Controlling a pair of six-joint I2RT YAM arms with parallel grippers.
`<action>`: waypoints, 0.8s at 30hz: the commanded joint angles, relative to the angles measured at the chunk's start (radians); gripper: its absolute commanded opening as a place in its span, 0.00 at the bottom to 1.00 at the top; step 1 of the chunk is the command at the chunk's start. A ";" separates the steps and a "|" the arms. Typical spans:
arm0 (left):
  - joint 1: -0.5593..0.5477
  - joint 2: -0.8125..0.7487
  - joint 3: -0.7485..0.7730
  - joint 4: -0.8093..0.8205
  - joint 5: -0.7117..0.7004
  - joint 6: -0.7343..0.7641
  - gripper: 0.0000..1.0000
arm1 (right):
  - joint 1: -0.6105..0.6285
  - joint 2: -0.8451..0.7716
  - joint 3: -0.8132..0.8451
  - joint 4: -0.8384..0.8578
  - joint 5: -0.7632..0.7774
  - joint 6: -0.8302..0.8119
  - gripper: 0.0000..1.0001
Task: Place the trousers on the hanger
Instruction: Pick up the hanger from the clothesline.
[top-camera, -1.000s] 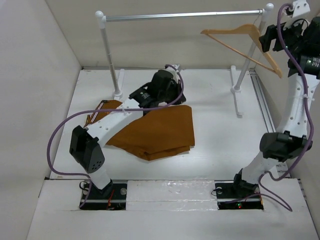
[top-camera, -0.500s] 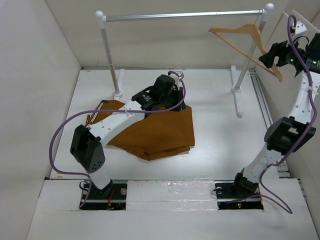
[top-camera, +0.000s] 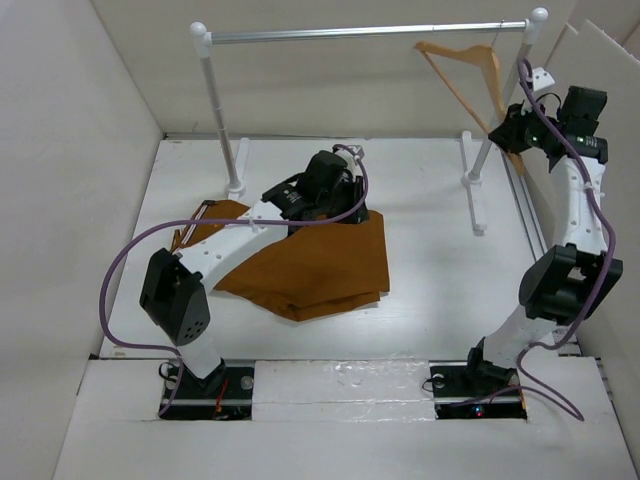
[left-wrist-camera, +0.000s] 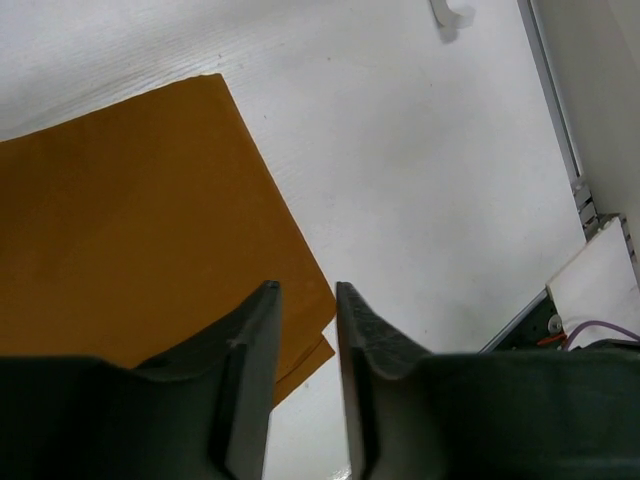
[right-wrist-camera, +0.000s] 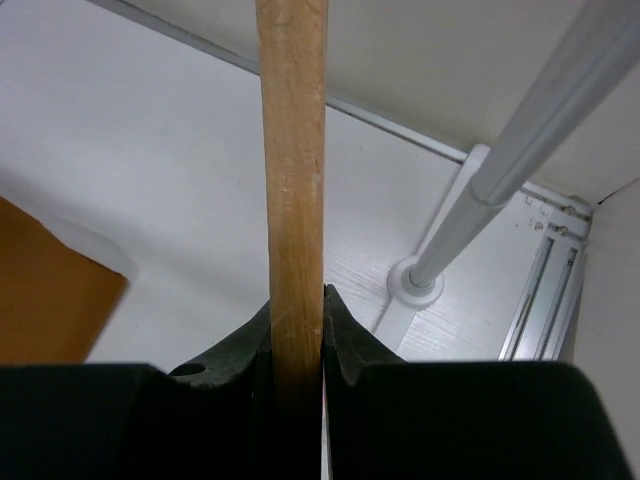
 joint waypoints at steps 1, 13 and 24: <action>0.007 -0.017 0.039 0.007 0.015 -0.005 0.27 | 0.056 -0.125 -0.010 0.153 0.138 0.026 0.01; 0.017 0.018 0.337 -0.061 0.057 -0.042 0.49 | 0.301 -0.270 -0.037 0.122 0.680 0.060 0.00; -0.024 0.092 0.551 -0.013 0.107 -0.132 0.54 | 0.513 -0.426 -0.318 0.116 0.922 0.097 0.00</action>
